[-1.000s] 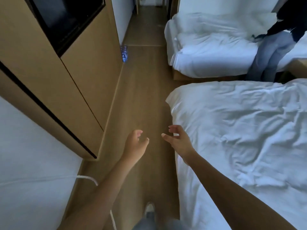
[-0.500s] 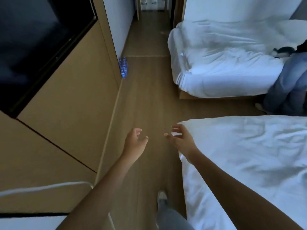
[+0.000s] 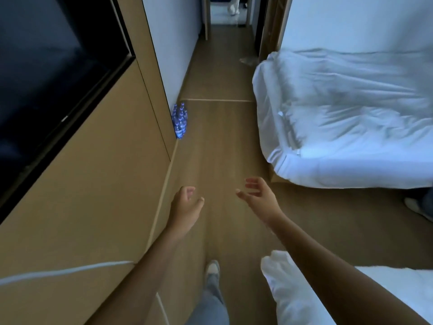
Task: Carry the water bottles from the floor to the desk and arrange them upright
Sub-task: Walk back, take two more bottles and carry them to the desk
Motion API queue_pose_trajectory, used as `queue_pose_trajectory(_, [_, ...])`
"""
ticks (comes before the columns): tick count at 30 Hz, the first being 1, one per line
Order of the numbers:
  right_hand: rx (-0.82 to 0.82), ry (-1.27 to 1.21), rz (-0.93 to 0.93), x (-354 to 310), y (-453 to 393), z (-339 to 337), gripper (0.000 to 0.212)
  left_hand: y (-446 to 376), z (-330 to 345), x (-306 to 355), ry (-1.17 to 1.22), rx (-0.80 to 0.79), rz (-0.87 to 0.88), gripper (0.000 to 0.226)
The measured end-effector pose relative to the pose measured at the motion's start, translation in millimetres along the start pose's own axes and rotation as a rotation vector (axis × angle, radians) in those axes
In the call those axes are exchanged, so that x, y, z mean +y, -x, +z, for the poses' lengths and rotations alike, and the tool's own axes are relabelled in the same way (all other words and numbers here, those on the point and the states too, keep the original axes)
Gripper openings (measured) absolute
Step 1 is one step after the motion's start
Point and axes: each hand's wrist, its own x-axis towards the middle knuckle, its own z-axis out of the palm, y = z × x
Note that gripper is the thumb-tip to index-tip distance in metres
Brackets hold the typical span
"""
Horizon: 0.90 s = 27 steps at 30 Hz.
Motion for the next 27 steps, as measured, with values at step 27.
queue_pose_trajectory(27, [-0.170, 0.091, 0.029, -229, -811, 43, 0.048, -770, 63, 223, 0.101, 0.076, -0.167, 0.037])
